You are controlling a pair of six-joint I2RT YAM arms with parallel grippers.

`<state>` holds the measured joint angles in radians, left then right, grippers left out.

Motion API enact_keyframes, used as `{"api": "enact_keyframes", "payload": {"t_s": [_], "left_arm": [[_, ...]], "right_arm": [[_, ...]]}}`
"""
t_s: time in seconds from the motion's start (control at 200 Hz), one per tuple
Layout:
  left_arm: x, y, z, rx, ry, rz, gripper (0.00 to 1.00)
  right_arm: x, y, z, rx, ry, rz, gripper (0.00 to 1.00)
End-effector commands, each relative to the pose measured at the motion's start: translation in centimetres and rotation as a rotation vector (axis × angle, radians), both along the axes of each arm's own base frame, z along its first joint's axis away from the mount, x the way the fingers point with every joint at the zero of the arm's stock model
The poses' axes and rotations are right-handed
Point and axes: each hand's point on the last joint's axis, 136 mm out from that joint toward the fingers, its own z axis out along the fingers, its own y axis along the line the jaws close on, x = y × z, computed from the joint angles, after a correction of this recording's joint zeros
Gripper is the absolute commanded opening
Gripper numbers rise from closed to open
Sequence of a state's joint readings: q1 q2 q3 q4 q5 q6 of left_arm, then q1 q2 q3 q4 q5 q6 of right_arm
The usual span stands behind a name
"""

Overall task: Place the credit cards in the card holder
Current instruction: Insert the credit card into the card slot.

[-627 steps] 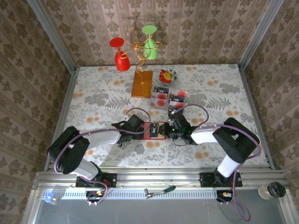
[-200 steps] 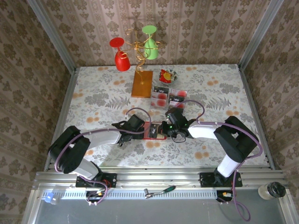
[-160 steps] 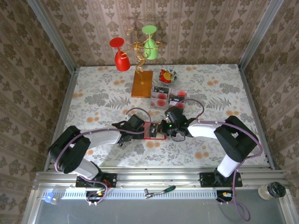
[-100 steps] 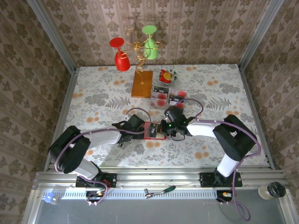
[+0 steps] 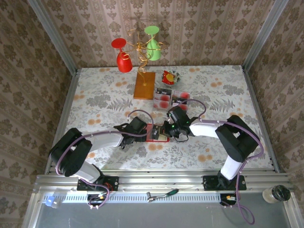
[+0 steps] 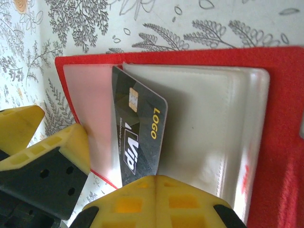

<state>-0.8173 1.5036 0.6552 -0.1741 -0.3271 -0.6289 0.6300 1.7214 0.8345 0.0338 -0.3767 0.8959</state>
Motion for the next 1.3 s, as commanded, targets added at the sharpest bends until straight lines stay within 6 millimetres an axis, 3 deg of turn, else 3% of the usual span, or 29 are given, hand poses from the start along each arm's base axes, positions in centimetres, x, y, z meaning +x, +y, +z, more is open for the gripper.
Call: {"api": "enact_keyframes", "payload": {"t_s": [0.0,0.405,0.875,0.99,1.125,1.295], "left_arm": [[-0.6,0.8,-0.8,0.025,0.02,0.011,0.92],[-0.5,0.8,-0.8,0.026,0.021,0.011,0.92],[-0.5,1.0,-1.0,0.029,0.023,0.015,0.92],[-0.5,1.0,-1.0,0.027,0.026,0.015,0.92],[0.1,0.2,0.4,0.002,0.007,-0.003,0.92],[1.3,-1.1,2.3,-0.014,-0.022,-0.025,0.92]], "right_arm": [[0.0,0.5,-0.3,0.002,0.023,0.043,0.0],[0.2,1.3,-0.4,0.007,0.037,0.083,0.0],[1.0,-0.6,0.5,-0.013,-0.003,0.084,0.0],[1.7,-0.7,1.5,0.02,-0.033,0.055,0.09],[2.6,-0.9,2.5,0.038,-0.061,0.012,0.15],[3.4,-0.7,2.4,0.076,-0.07,-0.04,0.28]]}}
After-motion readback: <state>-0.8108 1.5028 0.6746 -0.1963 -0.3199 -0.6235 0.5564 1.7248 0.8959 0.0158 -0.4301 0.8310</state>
